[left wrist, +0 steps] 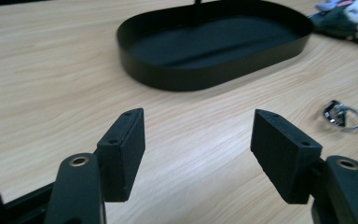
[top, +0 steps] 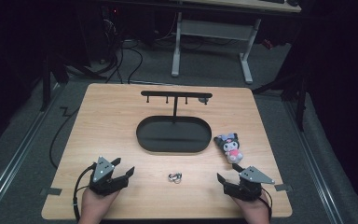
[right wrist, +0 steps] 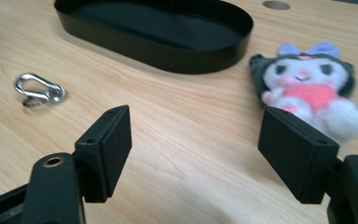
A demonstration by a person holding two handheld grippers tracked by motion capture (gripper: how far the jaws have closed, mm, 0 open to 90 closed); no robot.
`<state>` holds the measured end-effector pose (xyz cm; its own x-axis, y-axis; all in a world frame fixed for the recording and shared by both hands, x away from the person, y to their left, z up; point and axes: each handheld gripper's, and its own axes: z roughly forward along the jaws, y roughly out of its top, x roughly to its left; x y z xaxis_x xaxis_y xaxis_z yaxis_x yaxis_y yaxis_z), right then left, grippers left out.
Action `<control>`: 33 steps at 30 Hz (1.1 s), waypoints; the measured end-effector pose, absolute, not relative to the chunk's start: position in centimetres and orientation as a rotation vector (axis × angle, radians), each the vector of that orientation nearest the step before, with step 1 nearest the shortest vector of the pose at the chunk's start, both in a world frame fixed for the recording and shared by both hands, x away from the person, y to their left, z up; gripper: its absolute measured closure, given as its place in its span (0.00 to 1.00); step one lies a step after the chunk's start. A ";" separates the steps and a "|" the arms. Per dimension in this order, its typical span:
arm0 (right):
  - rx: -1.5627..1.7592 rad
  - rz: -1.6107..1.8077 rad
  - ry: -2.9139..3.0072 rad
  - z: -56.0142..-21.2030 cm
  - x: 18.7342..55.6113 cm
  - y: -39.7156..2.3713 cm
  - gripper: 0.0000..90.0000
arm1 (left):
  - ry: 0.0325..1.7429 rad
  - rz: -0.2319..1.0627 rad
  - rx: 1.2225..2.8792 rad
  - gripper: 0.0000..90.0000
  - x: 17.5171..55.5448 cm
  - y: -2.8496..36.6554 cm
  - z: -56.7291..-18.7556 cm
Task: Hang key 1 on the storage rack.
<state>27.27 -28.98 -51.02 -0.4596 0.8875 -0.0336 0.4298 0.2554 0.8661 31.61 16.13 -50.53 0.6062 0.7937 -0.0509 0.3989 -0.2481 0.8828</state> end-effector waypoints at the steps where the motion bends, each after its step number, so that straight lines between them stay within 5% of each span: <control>1: 1.188 1.126 1.987 -51.1 27.0 -29.2 0.28 | 0.944 0.512 1.871 0.40 31.8 15.9 -50.4; 18: 1.269 1.086 1.883 -51.5 25.5 -32.0 0.32 | 0.875 0.500 1.946 0.41 33.0 14.6 -51.0; 33: 1.297 1.047 1.890 -51.2 25.8 -32.2 0.23 | 0.941 0.475 1.914 0.34 33.3 15.9 -51.2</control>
